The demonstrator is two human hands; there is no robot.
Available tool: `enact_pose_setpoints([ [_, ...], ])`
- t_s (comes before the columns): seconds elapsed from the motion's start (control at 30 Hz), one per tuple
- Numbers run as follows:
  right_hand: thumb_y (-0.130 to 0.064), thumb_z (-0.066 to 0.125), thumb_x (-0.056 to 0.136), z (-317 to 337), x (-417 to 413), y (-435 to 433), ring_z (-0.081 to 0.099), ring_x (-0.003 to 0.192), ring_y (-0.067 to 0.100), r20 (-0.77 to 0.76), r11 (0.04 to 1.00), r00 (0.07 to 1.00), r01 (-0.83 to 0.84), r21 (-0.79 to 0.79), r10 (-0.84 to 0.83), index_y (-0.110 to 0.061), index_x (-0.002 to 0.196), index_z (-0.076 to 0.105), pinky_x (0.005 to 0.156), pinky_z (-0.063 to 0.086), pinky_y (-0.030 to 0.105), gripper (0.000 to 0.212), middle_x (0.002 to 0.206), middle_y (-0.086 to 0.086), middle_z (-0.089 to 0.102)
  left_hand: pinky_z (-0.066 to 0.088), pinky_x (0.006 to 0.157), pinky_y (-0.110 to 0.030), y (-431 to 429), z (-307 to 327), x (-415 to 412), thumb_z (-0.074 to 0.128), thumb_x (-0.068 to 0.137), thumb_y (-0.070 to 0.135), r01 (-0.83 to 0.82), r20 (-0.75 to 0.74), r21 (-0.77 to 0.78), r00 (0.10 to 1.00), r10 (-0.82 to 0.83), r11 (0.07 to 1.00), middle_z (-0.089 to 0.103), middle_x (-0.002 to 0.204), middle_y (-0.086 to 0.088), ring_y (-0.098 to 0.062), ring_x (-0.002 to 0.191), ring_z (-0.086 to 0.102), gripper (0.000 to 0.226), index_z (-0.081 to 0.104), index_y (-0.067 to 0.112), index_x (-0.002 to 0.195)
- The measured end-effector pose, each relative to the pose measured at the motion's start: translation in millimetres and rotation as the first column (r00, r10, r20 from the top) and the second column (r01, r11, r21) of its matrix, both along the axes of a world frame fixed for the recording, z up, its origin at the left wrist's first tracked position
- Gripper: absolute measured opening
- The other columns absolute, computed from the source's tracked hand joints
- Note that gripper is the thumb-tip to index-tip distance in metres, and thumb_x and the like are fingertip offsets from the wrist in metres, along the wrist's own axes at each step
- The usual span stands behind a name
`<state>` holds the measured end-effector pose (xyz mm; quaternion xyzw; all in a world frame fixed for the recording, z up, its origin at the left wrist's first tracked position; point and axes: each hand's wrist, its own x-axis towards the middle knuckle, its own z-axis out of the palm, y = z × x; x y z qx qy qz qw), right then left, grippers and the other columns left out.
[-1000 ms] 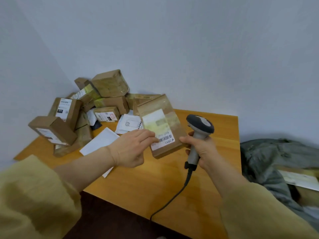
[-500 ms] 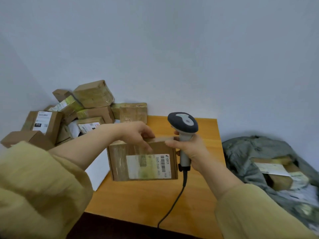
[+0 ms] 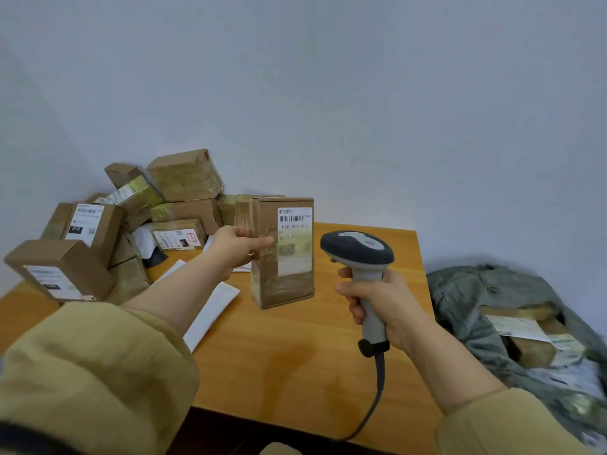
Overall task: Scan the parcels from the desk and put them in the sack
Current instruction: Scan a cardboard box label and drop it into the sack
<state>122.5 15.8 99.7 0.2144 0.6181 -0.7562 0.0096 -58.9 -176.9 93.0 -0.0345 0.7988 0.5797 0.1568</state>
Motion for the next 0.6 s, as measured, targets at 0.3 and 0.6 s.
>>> enact_pose_setpoints([
  [0.3, 0.003, 0.064, 0.082, 10.6, 7.3, -5.3, 0.043, 0.041, 0.018, -0.031, 0.997, 0.998, -0.047, 0.054, 0.048, -0.003, 0.08, 0.058, 0.044, 0.038, 0.027, 0.009, 0.056, 0.009, 0.053, 0.054, 0.068, -0.027, 6.2, -8.3, -8.1, 0.082, 0.073, 0.019, -0.017, -0.028, -0.015, 0.999, 0.016, 1.0, 0.069, 0.1, -0.006, -0.021, 0.092, 0.066, 0.038, 0.063, 0.008, 0.104],
  [0.6, 0.005, 0.064, 0.082, 14.3, 11.1, -6.2, 0.043, 0.038, 0.017, -0.053, 0.998, 0.998, -0.022, 0.067, 0.025, -0.005, 0.076, 0.057, 0.043, 0.038, 0.025, 0.013, 0.053, 0.007, 0.052, 0.053, 0.07, -0.028, 11.7, -6.1, -7.9, 0.081, 0.074, 0.019, 0.005, -0.04, -0.009, 0.999, -0.006, 1.0, 0.069, 0.099, -0.004, -0.019, 0.093, 0.065, 0.038, 0.063, 0.008, 0.106],
])
